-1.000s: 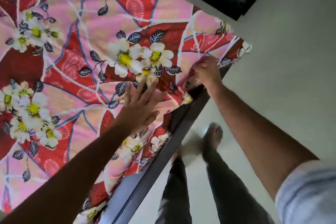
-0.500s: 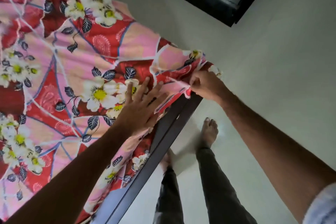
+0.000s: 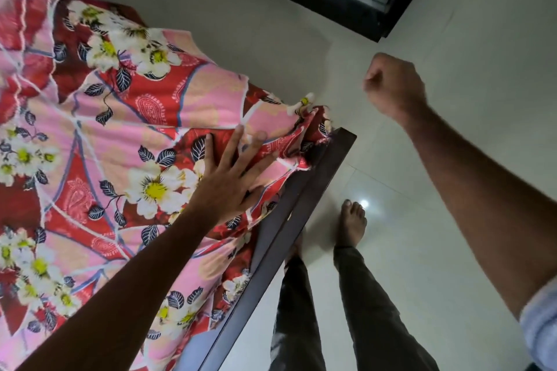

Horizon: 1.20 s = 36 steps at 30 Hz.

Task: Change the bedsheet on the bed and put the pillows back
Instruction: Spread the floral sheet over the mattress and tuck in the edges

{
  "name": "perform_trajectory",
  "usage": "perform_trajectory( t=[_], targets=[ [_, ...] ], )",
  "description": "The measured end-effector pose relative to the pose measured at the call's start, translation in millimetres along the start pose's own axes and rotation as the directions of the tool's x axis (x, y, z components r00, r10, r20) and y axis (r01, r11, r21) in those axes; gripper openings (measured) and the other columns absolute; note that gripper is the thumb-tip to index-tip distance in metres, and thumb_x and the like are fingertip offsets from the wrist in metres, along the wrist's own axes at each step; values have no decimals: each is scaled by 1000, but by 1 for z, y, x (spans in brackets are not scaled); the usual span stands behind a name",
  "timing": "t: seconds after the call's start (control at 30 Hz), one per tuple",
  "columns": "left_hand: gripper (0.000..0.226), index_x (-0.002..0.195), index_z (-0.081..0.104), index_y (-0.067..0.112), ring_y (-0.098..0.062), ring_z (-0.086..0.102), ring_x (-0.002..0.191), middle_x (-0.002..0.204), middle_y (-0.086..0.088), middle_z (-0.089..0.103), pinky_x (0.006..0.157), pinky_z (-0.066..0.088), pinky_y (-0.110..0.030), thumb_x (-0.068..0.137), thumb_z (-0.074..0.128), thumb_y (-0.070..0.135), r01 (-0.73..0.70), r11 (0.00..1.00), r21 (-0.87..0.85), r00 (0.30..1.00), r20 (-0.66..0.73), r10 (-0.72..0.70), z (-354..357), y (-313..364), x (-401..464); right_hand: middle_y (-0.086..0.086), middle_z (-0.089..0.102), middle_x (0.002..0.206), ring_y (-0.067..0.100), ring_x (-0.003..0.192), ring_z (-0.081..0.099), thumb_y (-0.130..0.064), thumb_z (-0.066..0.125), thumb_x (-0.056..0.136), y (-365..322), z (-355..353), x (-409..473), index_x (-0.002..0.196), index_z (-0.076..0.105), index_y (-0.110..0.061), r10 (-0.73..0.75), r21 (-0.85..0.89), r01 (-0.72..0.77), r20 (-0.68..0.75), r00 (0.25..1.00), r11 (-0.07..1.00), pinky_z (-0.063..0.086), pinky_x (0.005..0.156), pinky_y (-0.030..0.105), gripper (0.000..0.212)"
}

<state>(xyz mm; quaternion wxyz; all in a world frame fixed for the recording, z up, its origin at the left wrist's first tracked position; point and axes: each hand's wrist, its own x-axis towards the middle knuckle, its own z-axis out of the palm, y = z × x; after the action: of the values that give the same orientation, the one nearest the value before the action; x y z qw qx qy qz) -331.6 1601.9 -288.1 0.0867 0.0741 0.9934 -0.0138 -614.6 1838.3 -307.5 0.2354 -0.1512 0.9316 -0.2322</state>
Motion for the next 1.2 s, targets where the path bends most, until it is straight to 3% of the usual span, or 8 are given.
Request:
perform_trajectory(
  t=[0.23, 0.33, 0.47, 0.67, 0.8, 0.97, 1.1, 1.2],
  targets=[
    [75, 159, 31, 30, -45, 14, 154, 168, -8, 20, 109, 15, -81, 94, 59, 54, -13, 1000, -21, 998, -67, 11, 14, -3, 1, 0, 62, 119, 16, 109, 57, -12, 77, 82, -50, 50, -16, 120, 65, -14, -431, 244, 375, 247, 868, 894, 45, 97, 30, 39],
    [76, 160, 26, 30, -44, 10, 154, 169, -7, 17, 109, 13, -81, 94, 57, 54, -22, 999, -32, 998, -63, 20, 15, -4, 1, 0, 67, 102, 21, 99, 62, -5, 75, 80, -73, 59, -16, 98, 67, -16, -504, 126, 489, 175, 846, 863, 51, 86, 43, 22],
    [74, 160, 28, 29, -40, 9, 156, 169, -8, 17, 111, 11, -81, 96, 55, 54, -21, 1000, -10, 999, -25, 21, 11, -4, -1, -8, 68, 85, 10, 79, 65, -16, 76, 85, -59, 23, -3, 91, 68, -13, -417, 172, 395, 120, 901, 903, 42, 69, 14, 10],
    [65, 156, 38, 29, -40, 6, 156, 169, -9, 19, 113, 9, -80, 97, 55, 50, -133, 991, 8, 990, 37, 133, -2, -8, 15, -12, 59, 77, 14, 77, 58, -20, 69, 88, -71, 44, 19, 90, 61, -23, -347, -135, 359, 103, 932, 924, 38, 99, 41, 9],
    [58, 149, 46, 29, -42, 8, 156, 168, -6, 22, 111, 10, -82, 95, 56, 47, -215, 976, 33, 975, 67, 212, -5, -6, 42, -4, 56, 81, 23, 77, 54, -15, 59, 89, -78, 78, 5, 88, 53, -24, -248, -161, 288, 229, 941, 944, 39, 80, 36, 12],
    [53, 149, 43, 24, -40, 36, 144, 157, -7, 40, 112, 23, -74, 102, 35, 47, -200, 979, 42, 973, 129, 193, -18, -17, 85, 10, 69, 96, 30, 91, 63, -5, 53, 85, -72, 93, -20, 98, 63, -13, -13, 193, -34, 236, 972, 981, 42, 70, 30, 18],
    [64, 134, 55, 24, -34, 60, 111, 125, -9, 63, 98, 41, -50, 90, 25, 60, -88, 996, -15, 940, 330, 88, -37, -24, 141, 12, 67, 115, 24, 106, 61, 9, 45, 83, -83, 106, -53, 126, 60, -7, 73, 507, -206, 270, 960, 837, 42, 80, 23, 48],
    [69, 124, 58, 23, -32, 62, 111, 123, -11, 64, 100, 44, -53, 86, 19, 66, 56, 995, -86, 770, 638, 12, -40, -26, 188, 5, 64, 100, 14, 91, 64, 14, 34, 89, -98, 123, -77, 128, 52, -11, 207, 824, -384, 326, 923, 417, 51, 67, 17, 49]
  ],
)
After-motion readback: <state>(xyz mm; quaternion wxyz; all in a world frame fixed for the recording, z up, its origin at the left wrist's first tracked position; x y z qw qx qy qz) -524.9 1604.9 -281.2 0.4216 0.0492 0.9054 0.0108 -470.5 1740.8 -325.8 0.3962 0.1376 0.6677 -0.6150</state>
